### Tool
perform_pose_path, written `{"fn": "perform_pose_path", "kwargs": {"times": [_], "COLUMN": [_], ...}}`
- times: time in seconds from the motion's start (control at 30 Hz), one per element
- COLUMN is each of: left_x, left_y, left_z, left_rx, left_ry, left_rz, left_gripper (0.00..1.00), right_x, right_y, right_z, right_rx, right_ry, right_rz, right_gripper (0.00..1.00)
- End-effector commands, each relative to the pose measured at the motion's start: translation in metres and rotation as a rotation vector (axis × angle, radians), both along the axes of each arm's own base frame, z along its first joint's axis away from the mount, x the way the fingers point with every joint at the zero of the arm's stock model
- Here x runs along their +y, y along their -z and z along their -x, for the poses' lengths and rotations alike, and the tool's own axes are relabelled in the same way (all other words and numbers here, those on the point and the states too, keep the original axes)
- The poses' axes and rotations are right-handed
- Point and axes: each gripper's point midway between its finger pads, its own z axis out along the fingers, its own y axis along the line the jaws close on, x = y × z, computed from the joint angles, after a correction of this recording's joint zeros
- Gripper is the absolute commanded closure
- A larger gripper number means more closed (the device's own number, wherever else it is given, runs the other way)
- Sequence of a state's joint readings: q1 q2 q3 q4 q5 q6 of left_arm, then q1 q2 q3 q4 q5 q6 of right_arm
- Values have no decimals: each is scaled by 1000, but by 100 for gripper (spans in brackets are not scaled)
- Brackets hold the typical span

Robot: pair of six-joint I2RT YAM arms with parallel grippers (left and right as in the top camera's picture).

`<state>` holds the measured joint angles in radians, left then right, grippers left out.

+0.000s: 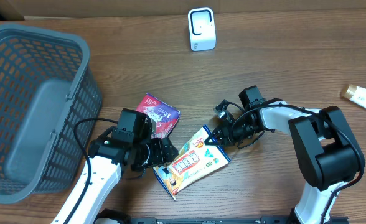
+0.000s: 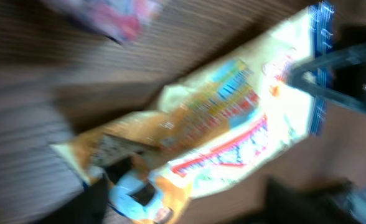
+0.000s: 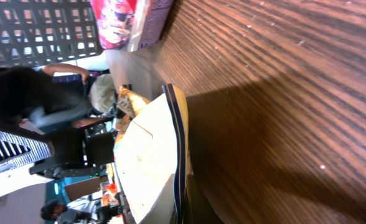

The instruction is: Scan the item barcode

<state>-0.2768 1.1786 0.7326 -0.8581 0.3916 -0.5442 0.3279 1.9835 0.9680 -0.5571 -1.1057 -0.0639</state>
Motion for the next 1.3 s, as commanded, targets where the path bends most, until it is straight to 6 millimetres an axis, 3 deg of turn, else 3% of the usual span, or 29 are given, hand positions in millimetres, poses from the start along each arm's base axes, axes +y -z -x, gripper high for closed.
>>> {"fn": "perform_pose_path", "kwargs": {"times": [0.0,0.3,0.6,0.7,0.73,0.8,0.83,0.9,0.97,1.27], "left_x": [-22,-18,-3,-2,-2,-3,-3,-4,-5,-4], "left_y": [-17,-8,47,61,63,66,66,65,65,67], "left_z": [4,21,73,80,81,78,77,73,70,63], "left_rx": [12,85,293,318,318,305,297,280,266,238], "left_ry": [62,58,-34,-72,-77,-81,-80,-79,-78,-87], "left_rz": [137,120,82,89,90,95,98,103,104,94], "left_gripper": [96,96,96,96,96,96,96,95,96,96], "right_x": [-1,-1,-2,-2,-2,-2,-3,-3,-3,21], "right_y": [6,6,6,6,6,6,6,6,5,-14], "right_z": [-2,-2,-2,-1,-1,1,2,4,6,30], "right_rx": [-32,-30,-26,2,14,30,39,53,67,114], "right_ry": [-8,-6,-6,7,12,16,15,15,13,-67], "right_rz": [32,32,33,42,46,51,54,59,55,-50], "right_gripper": [96,96,96,96,86,51,29,10,5,0]}}
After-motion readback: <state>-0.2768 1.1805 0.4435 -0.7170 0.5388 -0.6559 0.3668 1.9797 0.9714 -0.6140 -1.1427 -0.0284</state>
